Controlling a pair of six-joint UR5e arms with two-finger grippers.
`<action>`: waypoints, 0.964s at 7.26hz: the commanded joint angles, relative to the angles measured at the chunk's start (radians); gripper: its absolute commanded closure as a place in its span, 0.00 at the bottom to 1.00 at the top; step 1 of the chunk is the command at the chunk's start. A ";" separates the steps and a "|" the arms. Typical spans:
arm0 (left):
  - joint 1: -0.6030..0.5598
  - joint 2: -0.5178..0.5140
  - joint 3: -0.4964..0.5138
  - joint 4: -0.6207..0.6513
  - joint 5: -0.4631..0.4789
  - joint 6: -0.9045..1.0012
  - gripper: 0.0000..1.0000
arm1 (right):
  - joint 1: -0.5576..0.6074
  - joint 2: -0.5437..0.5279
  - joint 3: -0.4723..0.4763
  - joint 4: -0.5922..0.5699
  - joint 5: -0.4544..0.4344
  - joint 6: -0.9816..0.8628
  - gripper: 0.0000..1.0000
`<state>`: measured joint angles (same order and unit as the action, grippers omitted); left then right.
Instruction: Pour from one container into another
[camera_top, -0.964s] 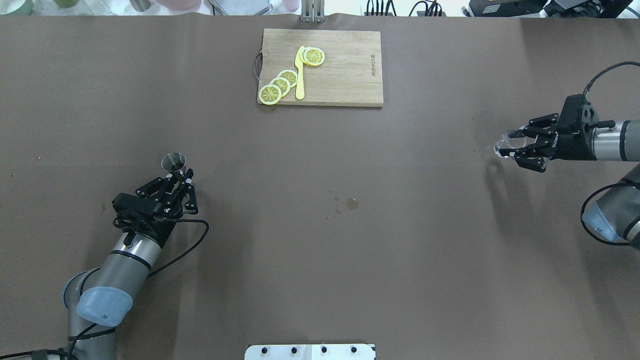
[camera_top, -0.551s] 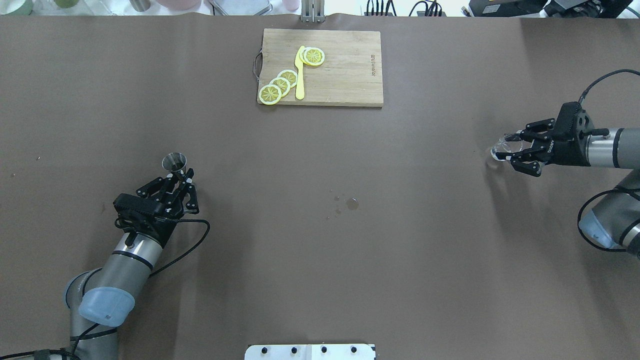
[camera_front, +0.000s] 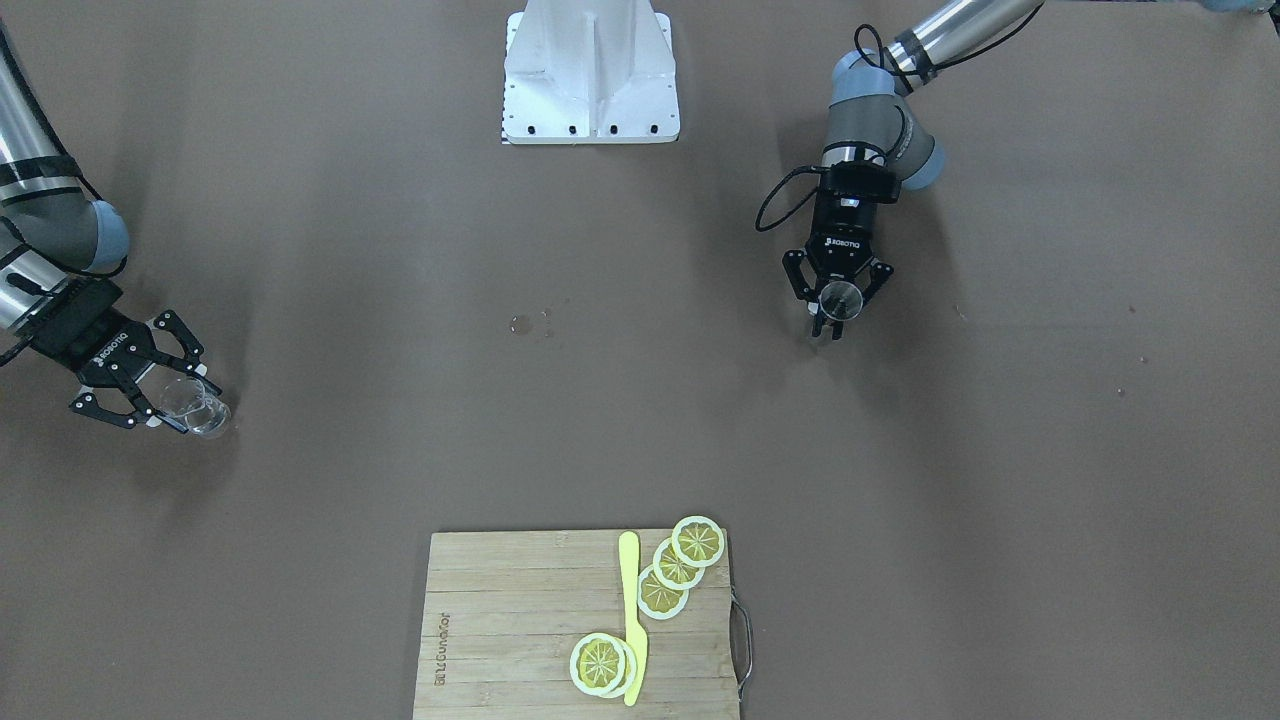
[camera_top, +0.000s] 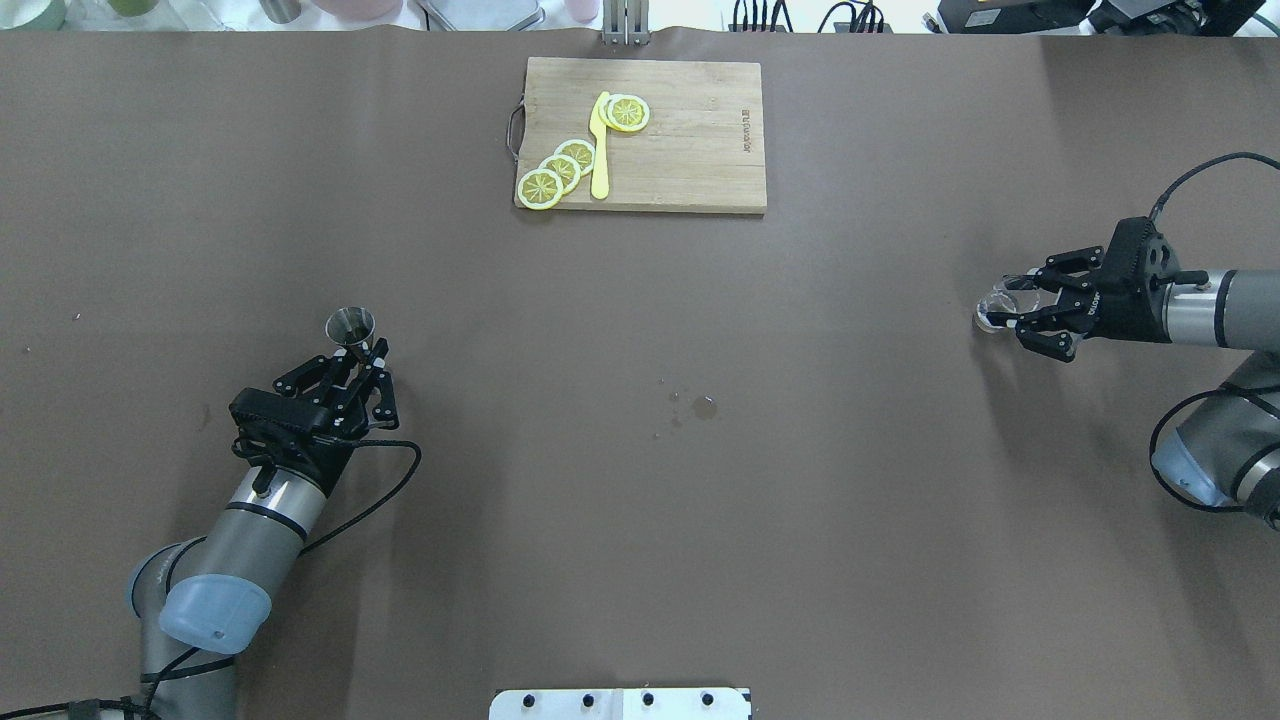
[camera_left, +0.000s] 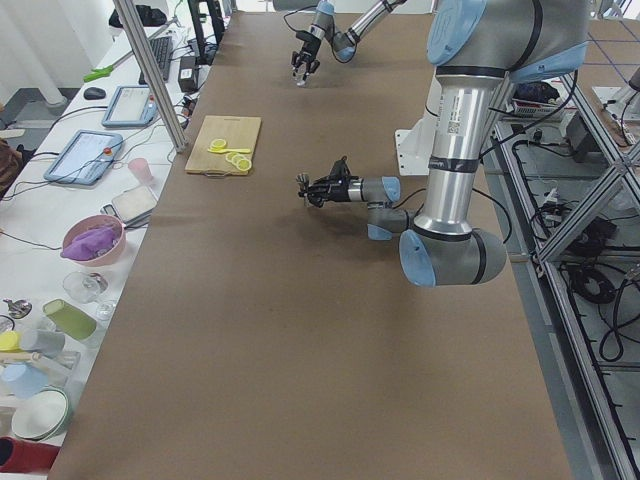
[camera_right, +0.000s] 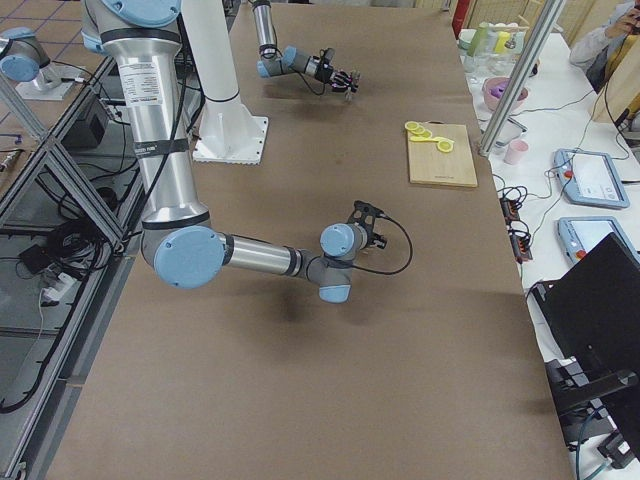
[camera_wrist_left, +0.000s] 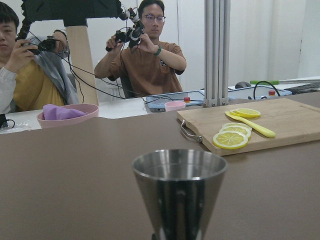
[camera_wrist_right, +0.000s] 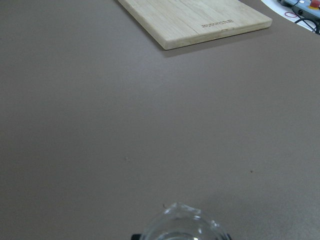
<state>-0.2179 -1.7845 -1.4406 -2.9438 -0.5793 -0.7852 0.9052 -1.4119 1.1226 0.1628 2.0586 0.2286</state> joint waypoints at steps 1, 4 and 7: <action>0.002 0.001 0.003 0.003 -0.001 0.003 0.85 | -0.003 0.001 -0.004 0.004 -0.002 0.000 1.00; 0.002 0.001 0.005 0.002 -0.001 0.003 0.75 | -0.005 0.001 -0.004 0.006 -0.002 0.000 1.00; 0.002 0.000 0.005 0.005 -0.008 0.006 0.61 | -0.005 0.002 0.000 0.004 -0.002 -0.003 0.65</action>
<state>-0.2163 -1.7851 -1.4351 -2.9397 -0.5840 -0.7809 0.9005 -1.4108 1.1199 0.1674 2.0571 0.2279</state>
